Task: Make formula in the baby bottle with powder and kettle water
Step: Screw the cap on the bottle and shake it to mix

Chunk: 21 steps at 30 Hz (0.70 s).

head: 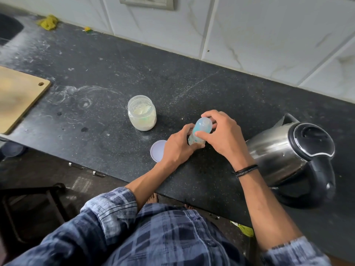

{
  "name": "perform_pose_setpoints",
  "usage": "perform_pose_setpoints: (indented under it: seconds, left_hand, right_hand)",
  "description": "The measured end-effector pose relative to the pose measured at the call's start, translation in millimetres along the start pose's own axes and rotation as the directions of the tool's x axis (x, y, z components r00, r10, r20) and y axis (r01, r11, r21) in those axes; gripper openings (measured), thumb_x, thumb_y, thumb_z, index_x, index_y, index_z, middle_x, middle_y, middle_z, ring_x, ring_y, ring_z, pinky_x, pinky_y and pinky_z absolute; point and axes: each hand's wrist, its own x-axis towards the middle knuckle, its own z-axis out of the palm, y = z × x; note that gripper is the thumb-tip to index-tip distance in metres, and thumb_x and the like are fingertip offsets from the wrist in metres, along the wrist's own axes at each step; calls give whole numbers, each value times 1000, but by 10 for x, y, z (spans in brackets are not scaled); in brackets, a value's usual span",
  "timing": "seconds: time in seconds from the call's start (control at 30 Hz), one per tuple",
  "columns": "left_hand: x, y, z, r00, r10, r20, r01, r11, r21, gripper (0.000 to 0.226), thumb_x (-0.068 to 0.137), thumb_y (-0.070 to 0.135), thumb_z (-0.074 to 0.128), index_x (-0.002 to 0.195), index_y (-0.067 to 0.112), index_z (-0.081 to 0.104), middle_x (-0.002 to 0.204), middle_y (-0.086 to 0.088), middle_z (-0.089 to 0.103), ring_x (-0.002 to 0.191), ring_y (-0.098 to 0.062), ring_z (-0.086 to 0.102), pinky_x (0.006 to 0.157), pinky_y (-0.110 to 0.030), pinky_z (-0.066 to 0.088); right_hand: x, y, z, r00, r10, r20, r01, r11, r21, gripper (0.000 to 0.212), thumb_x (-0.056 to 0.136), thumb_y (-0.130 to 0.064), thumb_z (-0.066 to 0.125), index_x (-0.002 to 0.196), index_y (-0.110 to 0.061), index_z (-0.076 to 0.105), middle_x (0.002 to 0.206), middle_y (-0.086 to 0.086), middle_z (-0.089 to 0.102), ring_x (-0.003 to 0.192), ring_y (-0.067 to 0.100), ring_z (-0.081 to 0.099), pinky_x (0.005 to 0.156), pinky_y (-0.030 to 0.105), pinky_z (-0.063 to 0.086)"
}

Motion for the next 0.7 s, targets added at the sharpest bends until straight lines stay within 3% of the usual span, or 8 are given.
perform_pose_setpoints:
  seconds: [0.2, 0.37, 0.5, 0.7]
  left_hand:
    - [1, -18, 8, 1000, 6, 2, -6, 1000, 5, 72, 81, 50, 78, 142, 28, 45, 130, 7, 66, 111, -15, 64, 85, -30, 51]
    - [1, -24, 15, 1000, 18, -7, -17, 1000, 6, 73, 81, 48, 78, 142, 28, 45, 133, 7, 65, 117, -15, 63, 93, -37, 53]
    - [-1, -22, 13, 1000, 23, -16, -23, 1000, -4, 70, 81, 47, 78, 141, 28, 47, 131, 8, 66, 115, -14, 63, 91, -34, 52]
    - [5, -19, 7, 1000, 11, -4, -11, 1000, -14, 72, 81, 50, 78, 141, 28, 45, 132, 8, 66, 115, -13, 63, 90, -32, 52]
  right_hand:
    - [-16, -14, -27, 999, 5, 38, -4, 999, -41, 66, 72, -51, 88, 127, -28, 60, 112, -4, 61, 92, 15, 65, 76, 34, 55]
    - [-60, -9, -66, 997, -21, 75, 25, 998, -60, 72, 81, -30, 85, 145, -30, 53, 129, -3, 60, 108, 17, 64, 91, 41, 57]
    - [-74, -1, -27, 999, -27, 44, 30, 998, -56, 67, 84, -17, 81, 144, -31, 56, 130, -4, 61, 107, 17, 64, 91, 41, 58]
    - [-25, 2, -14, 1000, -13, 6, 14, 993, -119, 63, 73, -47, 89, 123, -25, 58, 106, -6, 54, 92, 15, 61, 72, 30, 49]
